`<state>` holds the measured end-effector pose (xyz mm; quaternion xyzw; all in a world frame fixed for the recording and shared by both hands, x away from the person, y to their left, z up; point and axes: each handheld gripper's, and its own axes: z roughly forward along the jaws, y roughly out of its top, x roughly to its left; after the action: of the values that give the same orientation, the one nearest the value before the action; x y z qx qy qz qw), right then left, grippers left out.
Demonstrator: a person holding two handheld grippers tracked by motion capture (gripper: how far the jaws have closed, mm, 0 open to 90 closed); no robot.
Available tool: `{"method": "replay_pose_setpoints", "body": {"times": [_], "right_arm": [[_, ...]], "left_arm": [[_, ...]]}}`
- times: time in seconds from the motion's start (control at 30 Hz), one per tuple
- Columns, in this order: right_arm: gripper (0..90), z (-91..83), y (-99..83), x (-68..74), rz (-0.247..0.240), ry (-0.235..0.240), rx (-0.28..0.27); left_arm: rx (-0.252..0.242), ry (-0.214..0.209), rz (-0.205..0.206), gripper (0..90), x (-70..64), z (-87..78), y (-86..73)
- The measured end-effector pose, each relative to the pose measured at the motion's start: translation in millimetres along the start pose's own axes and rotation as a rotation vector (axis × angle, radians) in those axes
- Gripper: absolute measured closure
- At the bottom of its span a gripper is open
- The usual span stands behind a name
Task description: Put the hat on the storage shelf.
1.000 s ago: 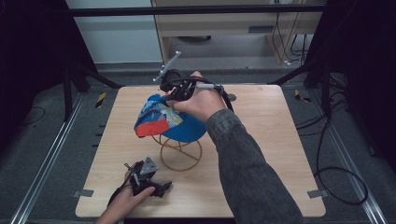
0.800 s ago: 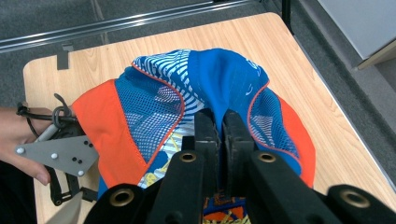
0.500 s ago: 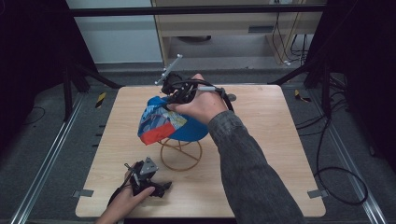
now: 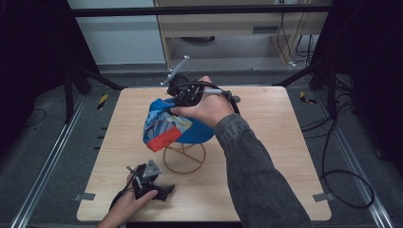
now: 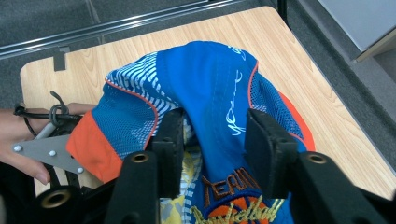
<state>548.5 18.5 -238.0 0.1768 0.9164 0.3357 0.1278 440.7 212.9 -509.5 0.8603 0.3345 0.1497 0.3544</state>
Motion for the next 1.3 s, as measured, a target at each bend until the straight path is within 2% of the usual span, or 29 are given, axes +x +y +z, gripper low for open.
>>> {"method": "replay_pose_setpoints", "body": {"times": [0.27,0.57,0.7,1.07,1.3], "right_arm": [[41.8,-1.0,-4.8,0.3,0.000,-0.004,-0.009],[21.3,-9.0,-10.8,3.2,0.010,-0.025,-0.024],[15.1,-10.5,-13.4,3.3,0.020,-0.031,-0.018],[7.3,-17.5,-19.8,2.5,0.034,-0.051,-0.041],[5.7,-25.4,-26.9,5.6,0.032,-0.088,-0.051]], "left_arm": [[0.000,0.000,0.000,0.0,0.0,0.0,0.0],[0.000,0.000,0.000,0.0,0.0,0.0,0.0],[0.000,0.000,0.000,0.0,0.0,0.0,0.0],[-0.001,-0.002,0.001,0.0,-0.6,0.1,0.1],[-0.002,-0.007,0.005,0.0,-1.7,0.1,0.0]]}}
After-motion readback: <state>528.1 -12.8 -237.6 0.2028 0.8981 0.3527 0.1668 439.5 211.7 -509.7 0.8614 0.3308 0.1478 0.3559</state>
